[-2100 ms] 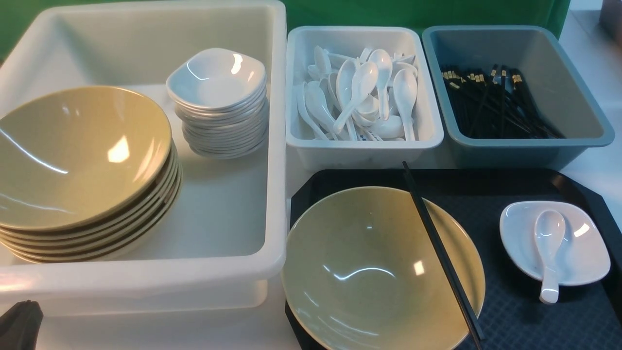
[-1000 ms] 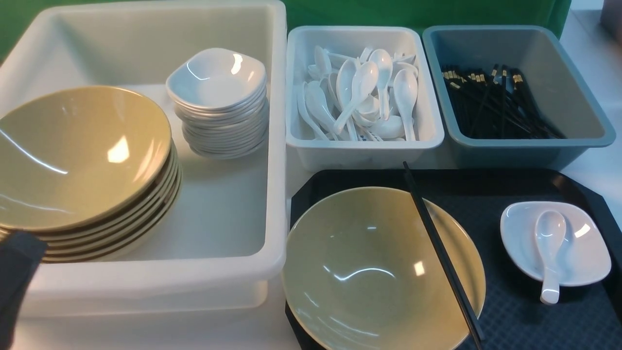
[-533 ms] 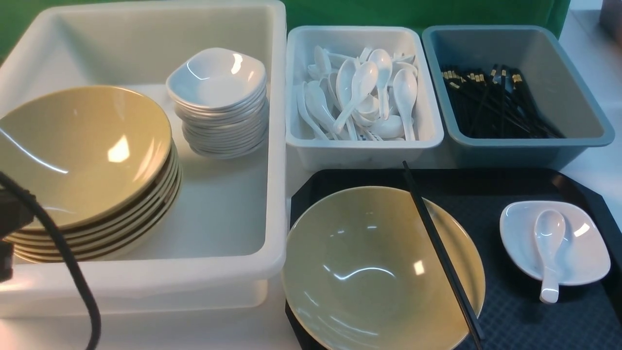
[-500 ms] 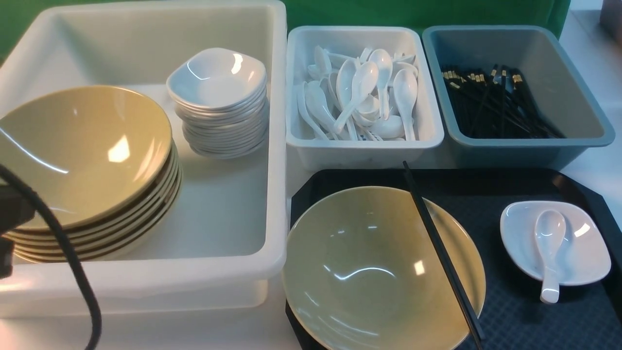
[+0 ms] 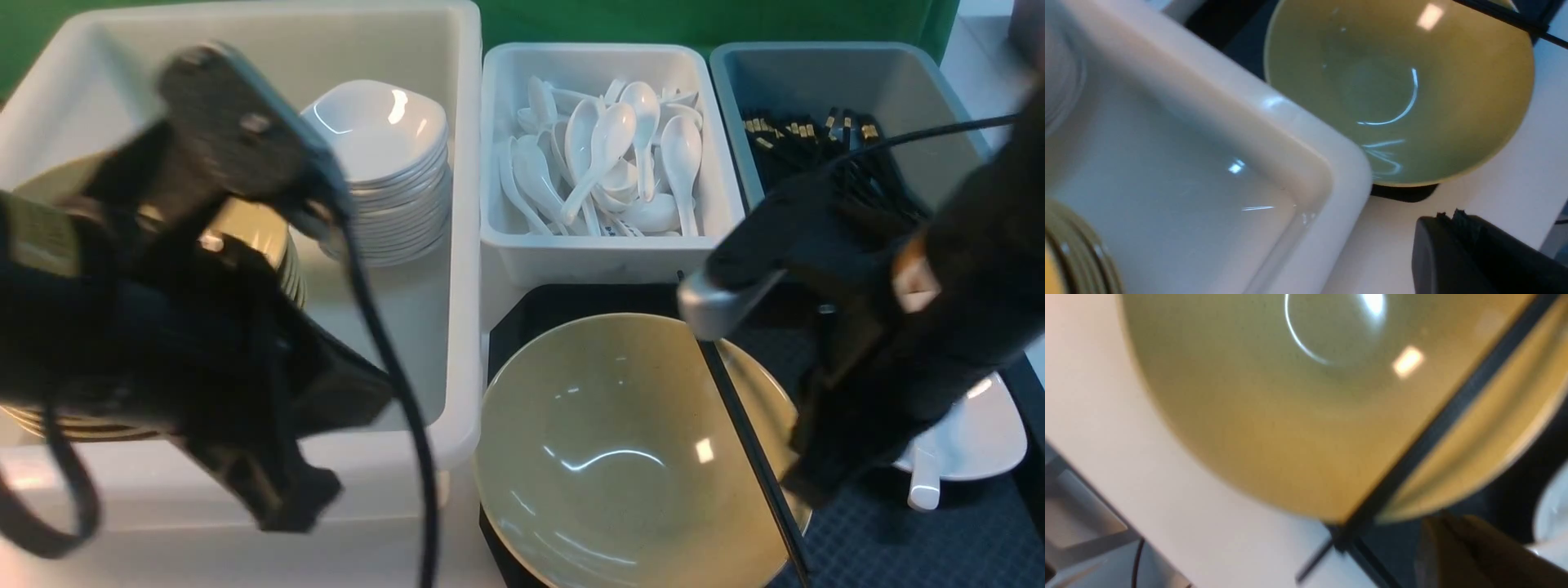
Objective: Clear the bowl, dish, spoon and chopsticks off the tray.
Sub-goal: Use the right arm to grab the chopsticks
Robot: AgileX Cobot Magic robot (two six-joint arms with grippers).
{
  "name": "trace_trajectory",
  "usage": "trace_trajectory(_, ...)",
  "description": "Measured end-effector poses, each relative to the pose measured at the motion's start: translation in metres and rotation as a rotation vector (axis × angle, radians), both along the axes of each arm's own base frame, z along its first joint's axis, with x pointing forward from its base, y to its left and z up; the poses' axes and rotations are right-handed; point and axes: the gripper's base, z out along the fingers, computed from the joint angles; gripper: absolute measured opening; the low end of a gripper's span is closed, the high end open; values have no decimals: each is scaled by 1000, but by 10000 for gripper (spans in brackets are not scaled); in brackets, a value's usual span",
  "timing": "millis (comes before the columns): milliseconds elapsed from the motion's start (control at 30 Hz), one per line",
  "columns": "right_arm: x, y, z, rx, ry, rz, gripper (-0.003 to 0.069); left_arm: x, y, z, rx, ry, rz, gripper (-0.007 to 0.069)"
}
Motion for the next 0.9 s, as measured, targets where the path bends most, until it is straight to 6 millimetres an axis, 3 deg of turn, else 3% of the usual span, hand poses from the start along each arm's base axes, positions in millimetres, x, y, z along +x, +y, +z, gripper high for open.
trace_trajectory(67,9,8,-8,-11,2,-29,141,0,-10,-5,21,15,-43,-10)
trace_trajectory(133,20,12,-14,-23,-23,-79,242,-1,-16,-9,40,22,-72,-10)
trace_trajectory(367,37,20,-24,-15,-89,-151,489,2,-16,-11,78,-2,-78,-8)
trace_trajectory(567,47,24,-41,-30,-59,-194,512,4,-14,-11,106,-34,-75,-8)
trace_trajectory(900,63,18,-59,-7,-7,-288,450,5,-13,-11,107,-39,-74,-8)
